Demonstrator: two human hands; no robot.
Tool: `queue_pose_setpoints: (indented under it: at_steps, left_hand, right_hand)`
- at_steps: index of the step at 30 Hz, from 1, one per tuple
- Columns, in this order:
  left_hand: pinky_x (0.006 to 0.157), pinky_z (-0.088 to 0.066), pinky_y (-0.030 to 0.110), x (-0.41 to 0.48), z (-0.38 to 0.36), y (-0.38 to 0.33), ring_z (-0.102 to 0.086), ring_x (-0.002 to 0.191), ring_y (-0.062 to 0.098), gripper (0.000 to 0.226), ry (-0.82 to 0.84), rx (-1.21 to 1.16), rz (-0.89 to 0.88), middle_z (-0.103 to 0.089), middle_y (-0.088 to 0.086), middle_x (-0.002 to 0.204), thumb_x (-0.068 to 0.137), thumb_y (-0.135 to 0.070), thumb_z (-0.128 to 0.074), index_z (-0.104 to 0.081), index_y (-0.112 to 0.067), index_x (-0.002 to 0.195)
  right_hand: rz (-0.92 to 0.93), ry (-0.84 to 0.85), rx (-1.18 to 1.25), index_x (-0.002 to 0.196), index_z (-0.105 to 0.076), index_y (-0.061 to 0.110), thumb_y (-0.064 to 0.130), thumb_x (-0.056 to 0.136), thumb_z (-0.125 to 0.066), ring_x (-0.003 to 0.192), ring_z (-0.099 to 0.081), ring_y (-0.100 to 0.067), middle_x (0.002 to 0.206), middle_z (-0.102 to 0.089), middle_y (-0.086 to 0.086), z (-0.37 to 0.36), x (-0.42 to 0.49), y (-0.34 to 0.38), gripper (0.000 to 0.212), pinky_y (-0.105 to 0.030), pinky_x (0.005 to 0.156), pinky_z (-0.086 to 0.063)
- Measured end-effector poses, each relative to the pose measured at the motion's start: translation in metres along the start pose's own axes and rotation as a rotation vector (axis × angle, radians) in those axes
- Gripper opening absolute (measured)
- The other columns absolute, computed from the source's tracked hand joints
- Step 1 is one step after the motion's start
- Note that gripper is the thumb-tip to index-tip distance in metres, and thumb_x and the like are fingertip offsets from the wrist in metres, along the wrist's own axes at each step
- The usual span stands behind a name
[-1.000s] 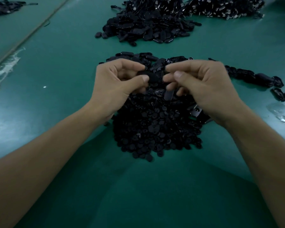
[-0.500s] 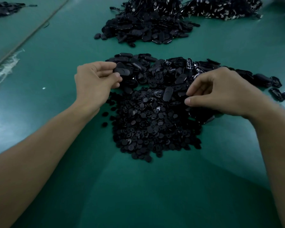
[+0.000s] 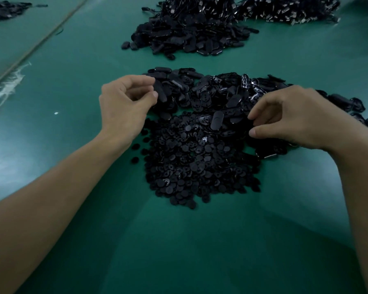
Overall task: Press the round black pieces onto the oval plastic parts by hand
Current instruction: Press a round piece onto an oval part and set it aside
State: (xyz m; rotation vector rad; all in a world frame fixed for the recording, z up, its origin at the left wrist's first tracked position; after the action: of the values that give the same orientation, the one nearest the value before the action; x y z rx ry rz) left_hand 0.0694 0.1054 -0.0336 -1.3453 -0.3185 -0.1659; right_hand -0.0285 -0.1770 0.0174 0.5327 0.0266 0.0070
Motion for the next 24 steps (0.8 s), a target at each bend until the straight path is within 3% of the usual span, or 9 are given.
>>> queue_pose_setpoints:
  at_steps: [3, 6, 10, 14, 17, 20, 24]
  left_hand:
    - [0.084, -0.062, 0.040, -0.002, -0.001, -0.003, -0.074, 0.082, 0.018, 0.024, 0.015, 0.031, -0.022, -0.074, -0.003, 0.083, 0.079, -0.013, -0.079, -0.074, -0.034, 0.089]
    - [0.078, -0.062, 0.036, -0.004, -0.002, -0.005, -0.072, 0.072, 0.016, 0.020, 0.028, 0.039, -0.039, -0.074, -0.006, 0.076, 0.083, -0.008, -0.077, -0.073, -0.028, 0.085]
    - [0.069, -0.059, 0.028, -0.006, -0.004, -0.011, -0.068, 0.065, 0.010, 0.018, 0.050, 0.033, -0.058, -0.072, -0.010, 0.074, 0.085, -0.008, -0.076, -0.072, -0.025, 0.082]
    - [0.067, -0.059, 0.030, -0.012, -0.009, -0.023, -0.067, 0.066, 0.013, 0.014, 0.115, -0.028, -0.066, -0.072, -0.003, 0.077, 0.087, -0.007, -0.075, -0.072, -0.019, 0.083]
    - [0.061, -0.059, 0.028, -0.022, -0.016, -0.038, -0.068, 0.065, 0.014, 0.009, 0.231, -0.110, -0.088, -0.072, -0.002, 0.072, 0.088, -0.005, -0.074, -0.071, -0.013, 0.087]
    - [0.054, -0.057, 0.026, -0.033, -0.025, -0.052, -0.069, 0.057, 0.017, 0.002, 0.439, -0.143, -0.064, -0.074, 0.007, 0.075, 0.090, -0.011, -0.074, -0.072, -0.010, 0.091]
    - [0.050, -0.056, 0.025, -0.048, -0.037, -0.061, -0.070, 0.056, 0.020, 0.015, 0.698, -0.120, 0.108, -0.076, 0.010, 0.082, 0.093, -0.025, -0.067, -0.073, -0.012, 0.095]
  right_hand:
    - [0.009, -0.097, -0.054, 0.084, -0.069, 0.032, 0.026, 0.076, -0.086, 0.072, -0.064, 0.006, 0.078, -0.071, 0.012, 0.003, 0.002, -0.004, 0.020, -0.001, 0.057, -0.040]
    - [0.025, -0.179, -0.058, 0.092, -0.069, 0.033, 0.022, 0.079, -0.085, 0.078, -0.061, 0.002, 0.082, -0.067, 0.012, 0.004, 0.002, -0.005, 0.023, -0.012, 0.067, -0.042]
    - [0.054, -0.343, -0.023, 0.100, -0.072, 0.029, 0.021, 0.081, -0.083, 0.078, -0.061, 0.001, 0.082, -0.066, 0.015, 0.007, 0.001, -0.004, 0.024, -0.017, 0.077, -0.046]
    - [0.111, -0.518, 0.032, 0.105, -0.073, 0.022, 0.015, 0.088, -0.076, 0.075, -0.058, 0.011, 0.084, -0.065, 0.013, 0.010, -0.001, 0.002, 0.019, 0.002, 0.070, -0.042]
    - [0.183, -0.570, 0.151, 0.106, -0.069, 0.028, 0.013, 0.094, -0.069, 0.074, -0.060, 0.012, 0.087, -0.063, 0.023, 0.005, -0.002, 0.014, 0.020, -0.005, 0.072, -0.049]
    - [0.257, -0.551, 0.303, 0.102, -0.069, 0.029, 0.013, 0.095, -0.066, 0.073, -0.065, 0.002, 0.090, -0.069, 0.016, -0.007, -0.002, 0.030, 0.017, -0.015, 0.068, -0.053]
    - [0.376, -0.563, 0.478, 0.097, -0.069, 0.025, 0.011, 0.094, -0.069, 0.079, -0.069, -0.006, 0.090, -0.071, 0.011, -0.023, -0.005, 0.053, 0.015, -0.017, 0.070, -0.053]
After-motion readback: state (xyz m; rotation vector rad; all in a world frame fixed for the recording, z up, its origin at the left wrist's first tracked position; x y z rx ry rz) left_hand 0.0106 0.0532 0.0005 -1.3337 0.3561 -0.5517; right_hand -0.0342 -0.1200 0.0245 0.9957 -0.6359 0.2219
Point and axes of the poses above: each hand's wrist, its own x-axis towards the middle knuckle, its own z-axis out of the back of the hand, y = z × x, the point moved 3 cm from there along x, towards the middle knuckle
